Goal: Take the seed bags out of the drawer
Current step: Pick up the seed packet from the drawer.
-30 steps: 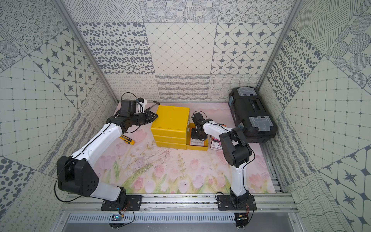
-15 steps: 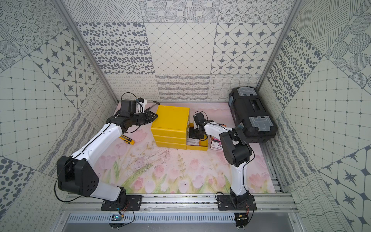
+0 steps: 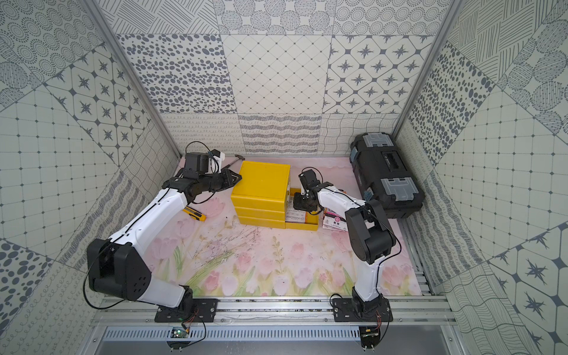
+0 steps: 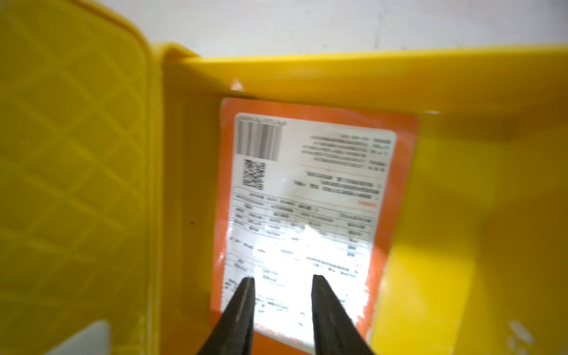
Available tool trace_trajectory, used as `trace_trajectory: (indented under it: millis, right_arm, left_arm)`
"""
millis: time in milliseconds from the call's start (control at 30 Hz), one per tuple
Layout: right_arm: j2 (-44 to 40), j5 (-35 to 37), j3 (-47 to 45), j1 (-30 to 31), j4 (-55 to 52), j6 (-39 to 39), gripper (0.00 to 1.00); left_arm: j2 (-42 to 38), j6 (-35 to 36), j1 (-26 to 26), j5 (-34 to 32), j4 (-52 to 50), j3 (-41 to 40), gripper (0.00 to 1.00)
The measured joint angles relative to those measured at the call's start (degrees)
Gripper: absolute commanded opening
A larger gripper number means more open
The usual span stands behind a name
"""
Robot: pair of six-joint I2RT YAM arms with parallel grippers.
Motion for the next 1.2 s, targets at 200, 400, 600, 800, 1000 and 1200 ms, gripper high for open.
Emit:
trace_trajectory:
  millis: [200, 400, 600, 800, 1000, 1200]
  right_arm:
    - [0.0, 5.8, 0.5, 0.0, -2.9, 0.0, 0.58]
    - [2.1, 7.8, 3.5, 0.1, -3.4, 0.2, 0.59]
    - [5.3, 8.5, 4.7, 0.2, -3.6, 0.5, 0.59]
    - [7.1, 9.0, 5.6, 0.4, -3.9, 0.7, 0.63]
    - [8.1, 9.4, 6.7, 0.6, -3.9, 0.7, 0.61]
    - [9.1, 9.8, 7.6, 0.8, -3.5, 1.3, 0.49]
  left_arm:
    - [0.0, 0.0, 0.0, 0.0, 0.0, 0.0, 0.25]
    - [0.0, 0.0, 0.0, 0.0, 0.0, 0.0, 0.25]
    - [0.0, -0.1, 0.0, 0.0, 0.1, -0.1, 0.25]
    - [0.0, -0.2, 0.0, 0.0, 0.2, -0.1, 0.25]
    - [0.0, -0.2, 0.0, 0.0, 0.2, -0.2, 0.25]
    - [0.0, -0.2, 0.0, 0.0, 0.3, -0.2, 0.25]
